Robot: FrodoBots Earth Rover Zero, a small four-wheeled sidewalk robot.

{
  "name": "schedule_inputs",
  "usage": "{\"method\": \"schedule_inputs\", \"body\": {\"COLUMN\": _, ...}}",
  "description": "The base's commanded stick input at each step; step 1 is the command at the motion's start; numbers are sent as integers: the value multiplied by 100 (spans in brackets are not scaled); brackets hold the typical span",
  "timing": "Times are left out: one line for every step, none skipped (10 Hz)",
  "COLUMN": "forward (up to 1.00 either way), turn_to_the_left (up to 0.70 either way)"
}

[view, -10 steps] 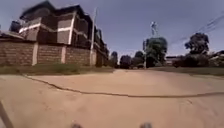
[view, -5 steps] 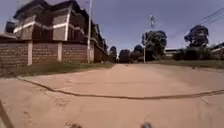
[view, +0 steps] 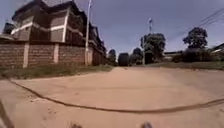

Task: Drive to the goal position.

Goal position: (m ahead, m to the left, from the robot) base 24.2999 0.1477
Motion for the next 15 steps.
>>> {"method": "schedule_inputs", "body": {"forward": 85, "turn_to_the_left": 0}}
{"method": "schedule_inputs", "body": {"forward": 85, "turn_to_the_left": 0}}
{"method": "schedule_inputs", "body": {"forward": 85, "turn_to_the_left": 0}}
{"method": "schedule_inputs", "body": {"forward": 85, "turn_to_the_left": 0}}
{"method": "schedule_inputs", "body": {"forward": 85, "turn_to_the_left": 0}}
{"method": "schedule_inputs", "body": {"forward": 85, "turn_to_the_left": 0}}
{"method": "schedule_inputs", "body": {"forward": 85, "turn_to_the_left": 0}}
{"method": "schedule_inputs", "body": {"forward": 85, "turn_to_the_left": 0}}
{"method": "schedule_inputs", "body": {"forward": 85, "turn_to_the_left": 0}}
{"method": "schedule_inputs", "body": {"forward": 85, "turn_to_the_left": 0}}
{"method": "schedule_inputs", "body": {"forward": 85, "turn_to_the_left": 0}}
{"method": "schedule_inputs", "body": {"forward": 85, "turn_to_the_left": 0}}
{"method": "schedule_inputs", "body": {"forward": 85, "turn_to_the_left": 0}}
{"method": "schedule_inputs", "body": {"forward": 85, "turn_to_the_left": -2}}
{"method": "schedule_inputs", "body": {"forward": 85, "turn_to_the_left": -18}}
